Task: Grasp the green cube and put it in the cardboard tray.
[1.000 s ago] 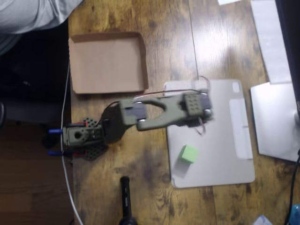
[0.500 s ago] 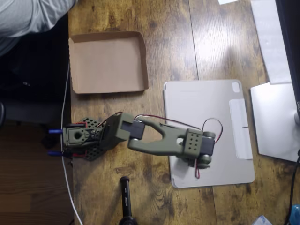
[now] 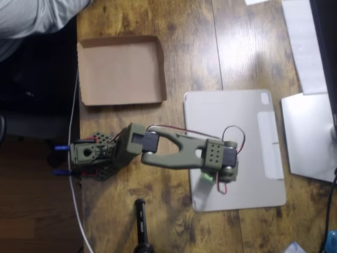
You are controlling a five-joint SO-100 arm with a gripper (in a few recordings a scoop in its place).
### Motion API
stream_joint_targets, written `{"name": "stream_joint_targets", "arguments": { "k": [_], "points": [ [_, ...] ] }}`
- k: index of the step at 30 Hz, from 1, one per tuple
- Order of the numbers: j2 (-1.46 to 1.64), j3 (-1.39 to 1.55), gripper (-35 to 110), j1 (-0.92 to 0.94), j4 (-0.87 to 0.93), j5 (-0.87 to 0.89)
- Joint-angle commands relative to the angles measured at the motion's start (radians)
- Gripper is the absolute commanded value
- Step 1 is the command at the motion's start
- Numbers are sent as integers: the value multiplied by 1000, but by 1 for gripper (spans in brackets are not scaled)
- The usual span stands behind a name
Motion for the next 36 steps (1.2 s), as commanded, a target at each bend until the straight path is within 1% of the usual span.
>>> {"name": "stream_joint_targets", "arguments": {
  "k": [1, 7, 11, 18, 26, 27, 30, 36],
  "points": [
    [71, 37, 13, -3, -2, 14],
    [91, 117, 13, 2, -2, 14],
    [97, 114, 13, 3, -11, 11],
    [98, 117, 13, 2, -92, -5],
    [137, 100, 12, 21, -60, 6],
    [137, 98, 14, 23, -51, 12],
    [138, 100, 27, 28, -23, 21],
    [120, 137, 33, 2, -26, 26]
  ]
}}
